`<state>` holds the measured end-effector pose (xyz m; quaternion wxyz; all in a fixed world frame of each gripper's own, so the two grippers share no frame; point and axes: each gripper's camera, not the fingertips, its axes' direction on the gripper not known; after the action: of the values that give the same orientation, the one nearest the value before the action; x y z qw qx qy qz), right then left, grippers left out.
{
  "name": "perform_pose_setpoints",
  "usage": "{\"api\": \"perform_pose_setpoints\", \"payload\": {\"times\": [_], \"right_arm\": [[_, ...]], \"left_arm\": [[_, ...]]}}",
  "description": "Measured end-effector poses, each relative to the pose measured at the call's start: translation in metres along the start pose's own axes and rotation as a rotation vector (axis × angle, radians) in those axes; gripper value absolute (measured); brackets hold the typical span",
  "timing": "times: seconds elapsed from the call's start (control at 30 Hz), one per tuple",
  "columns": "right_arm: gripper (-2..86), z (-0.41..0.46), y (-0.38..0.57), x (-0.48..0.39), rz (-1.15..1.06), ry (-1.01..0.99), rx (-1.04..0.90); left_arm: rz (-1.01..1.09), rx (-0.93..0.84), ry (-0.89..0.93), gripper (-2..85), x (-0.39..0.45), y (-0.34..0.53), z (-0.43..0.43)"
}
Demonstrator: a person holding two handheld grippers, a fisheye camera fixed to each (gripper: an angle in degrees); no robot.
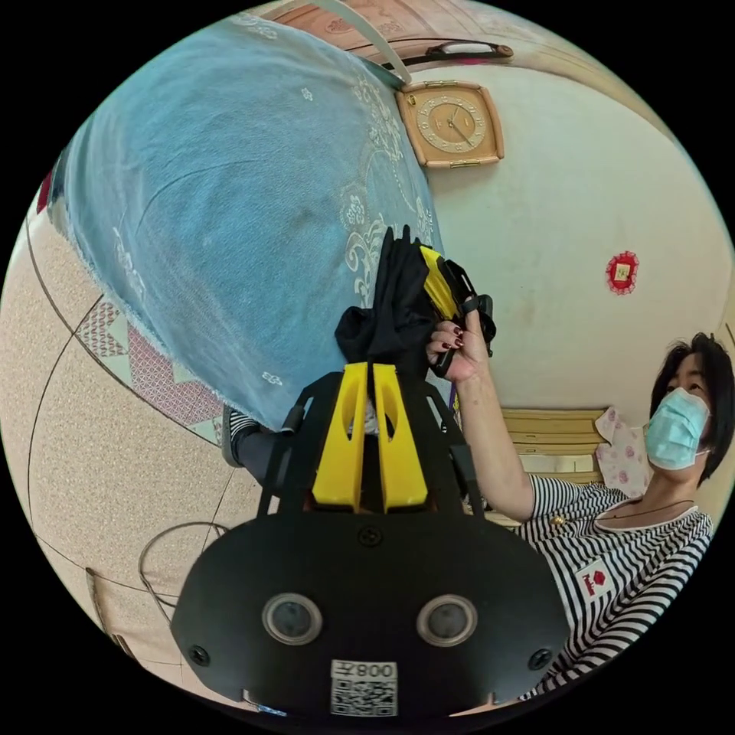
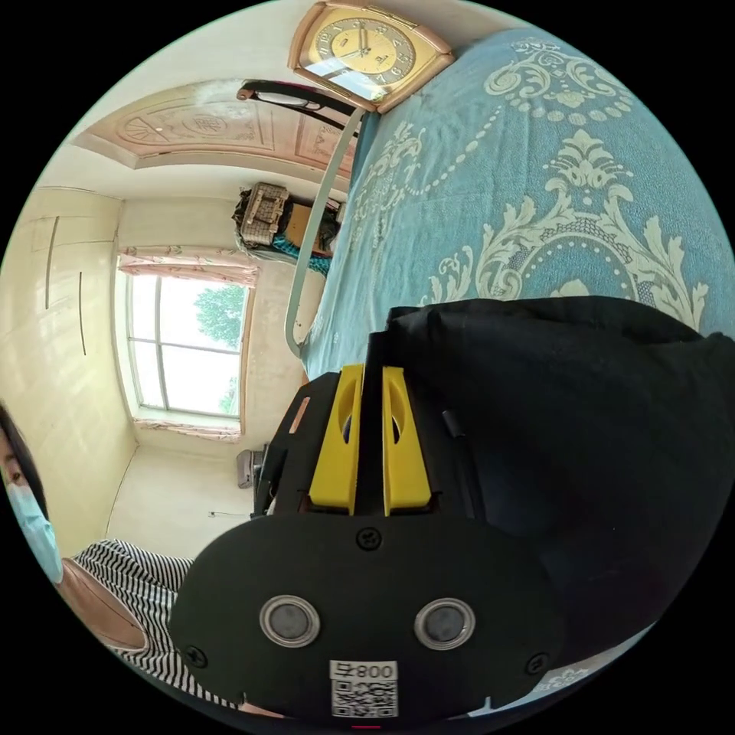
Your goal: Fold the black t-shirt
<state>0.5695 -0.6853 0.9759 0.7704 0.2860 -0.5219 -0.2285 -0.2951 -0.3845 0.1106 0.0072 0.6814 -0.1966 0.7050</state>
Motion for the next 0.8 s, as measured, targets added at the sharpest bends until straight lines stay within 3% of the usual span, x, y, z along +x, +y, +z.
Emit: {"api": "perform_pose_setpoints", "payload": {"times": [0.27, 0.47, 0.63, 0.8], "right_arm": [[3.5, -0.030, 0.036, 0.003, -0.110, -0.001, 0.092], [2.9, -0.029, 0.038, -0.001, -0.175, -0.069, 0.120], [1.0, -0.025, 0.040, 0.009, -0.191, 0.065, 0.078], [0.2, 0.016, 0.027, 0.035, -0.156, 0.249, -0.091]], "left_arm": [[0.323, -0.077, -0.141, 0.2, 0.067, 0.009, 0.010], [0.329, -0.073, -0.346, 0.1, 0.072, -0.002, 0.037], [0.301, -0.054, -0.322, 0.1, 0.065, 0.008, 0.038], [0.298, -0.081, -0.341, 0.1, 0.061, 0.016, 0.050]]}}
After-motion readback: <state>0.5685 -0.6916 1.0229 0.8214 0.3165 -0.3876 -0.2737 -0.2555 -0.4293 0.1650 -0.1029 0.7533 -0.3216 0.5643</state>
